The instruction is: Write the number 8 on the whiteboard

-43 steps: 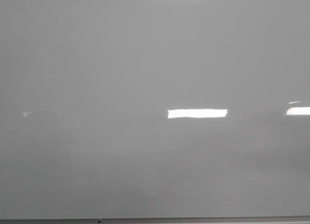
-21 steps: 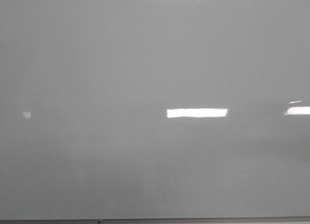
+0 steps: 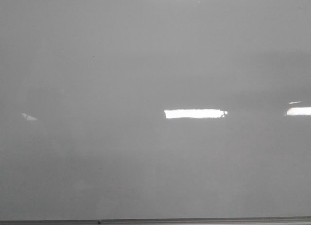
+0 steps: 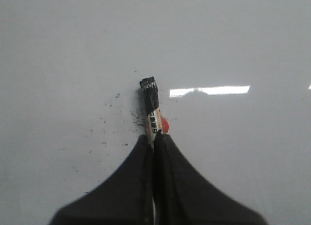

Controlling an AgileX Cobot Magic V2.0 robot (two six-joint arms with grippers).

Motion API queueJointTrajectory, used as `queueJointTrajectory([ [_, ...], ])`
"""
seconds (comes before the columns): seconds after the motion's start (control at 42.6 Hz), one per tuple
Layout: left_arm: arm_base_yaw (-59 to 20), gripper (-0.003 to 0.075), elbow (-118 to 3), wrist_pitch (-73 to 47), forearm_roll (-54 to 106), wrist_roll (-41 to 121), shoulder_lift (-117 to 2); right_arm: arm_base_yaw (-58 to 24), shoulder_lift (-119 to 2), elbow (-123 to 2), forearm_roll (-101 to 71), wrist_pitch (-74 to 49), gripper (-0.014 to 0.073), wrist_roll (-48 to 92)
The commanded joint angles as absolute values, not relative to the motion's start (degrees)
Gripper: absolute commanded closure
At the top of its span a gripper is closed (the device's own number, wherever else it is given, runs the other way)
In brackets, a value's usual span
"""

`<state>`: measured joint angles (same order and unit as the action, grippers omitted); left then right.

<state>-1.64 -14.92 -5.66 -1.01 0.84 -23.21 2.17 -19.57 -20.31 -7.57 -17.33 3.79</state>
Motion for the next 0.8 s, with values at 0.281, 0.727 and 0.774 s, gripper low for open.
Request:
queueJointTrajectory([
  [0.281, -1.6, 0.0402, -17.7, 0.0, -1.2, 0.4, -29.0, 2.0, -23.9, -22.5, -7.7, -11.7, 0.0387, 3.8],
  [0.727, -1.6, 0.0115, -18.3, 3.1, 7.1, 0.4, -32.8, 2.0, -23.9, -22.5, -7.7, -11.4, 0.0078, 3.8],
  [0.774, -1.6, 0.0129, -19.5, 1.1, 7.1, 0.4, -35.7, 2.0, -23.9, -22.5, -7.7, -11.3, 0.0078, 3.8],
])
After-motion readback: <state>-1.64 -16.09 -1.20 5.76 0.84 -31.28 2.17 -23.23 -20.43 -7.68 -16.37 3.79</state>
